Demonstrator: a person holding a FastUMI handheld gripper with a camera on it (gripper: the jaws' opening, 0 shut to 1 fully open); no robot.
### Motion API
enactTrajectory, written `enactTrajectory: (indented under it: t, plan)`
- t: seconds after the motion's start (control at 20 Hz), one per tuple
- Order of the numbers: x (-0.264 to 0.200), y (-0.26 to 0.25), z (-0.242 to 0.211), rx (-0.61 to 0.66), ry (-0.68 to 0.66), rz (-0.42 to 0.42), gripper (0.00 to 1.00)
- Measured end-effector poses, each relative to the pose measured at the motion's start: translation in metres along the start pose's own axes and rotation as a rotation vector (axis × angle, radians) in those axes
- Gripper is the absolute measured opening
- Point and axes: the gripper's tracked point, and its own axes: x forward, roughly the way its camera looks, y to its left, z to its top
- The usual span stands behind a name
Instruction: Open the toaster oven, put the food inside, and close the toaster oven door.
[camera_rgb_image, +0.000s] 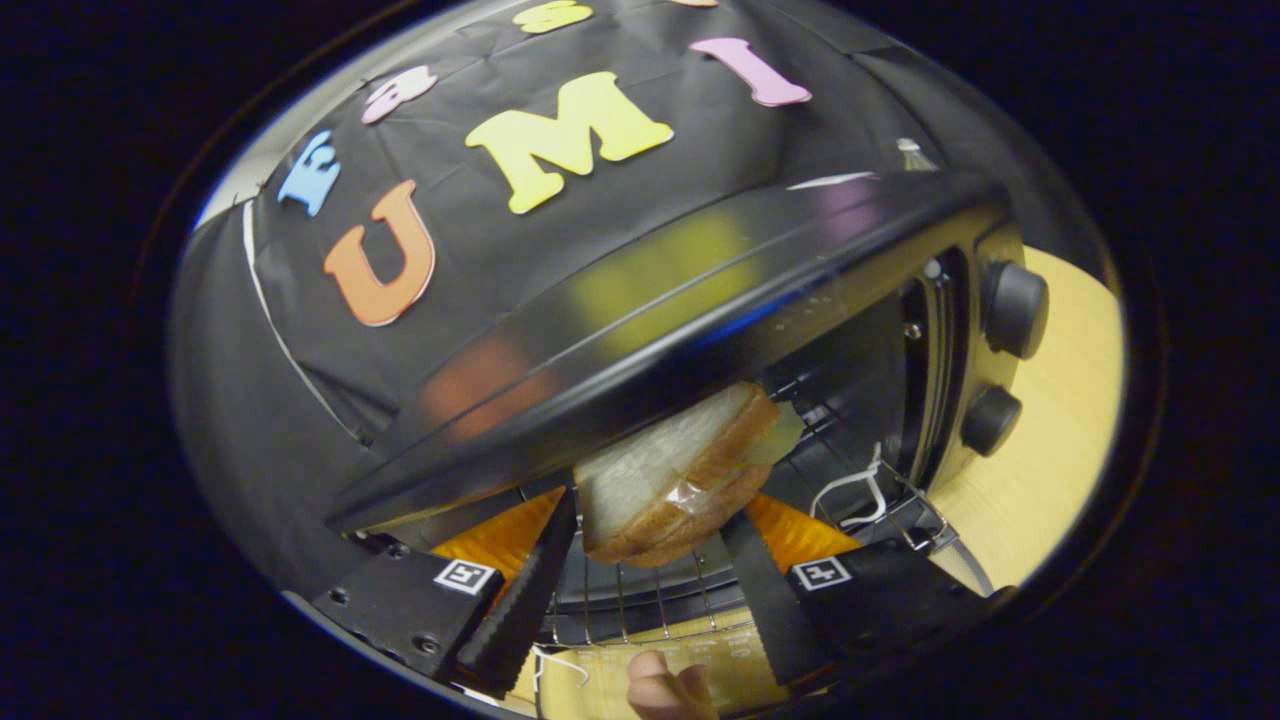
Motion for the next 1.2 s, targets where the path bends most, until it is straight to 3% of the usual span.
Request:
enactTrajectory:
  t: [0.1, 0.45, 0.65, 0.8, 1.0, 1.2]
  plan:
    - [0.001, -0.006, -0.009, -0.099, 0.024, -0.065, 0.94]
    - [-0.017, -0.014, -0.039, -0.333, 0.083, -0.152, 0.96]
    - [-0.042, -0.016, -0.049, -0.283, 0.084, -0.184, 0.96]
    - [-0.072, -0.013, -0.054, -0.237, 0.096, -0.147, 0.96]
    - [-0.119, -0.020, -0.064, -0.297, 0.129, -0.155, 0.96]
    - [-0.164, -0.020, -0.068, -0.435, 0.105, -0.151, 0.96]
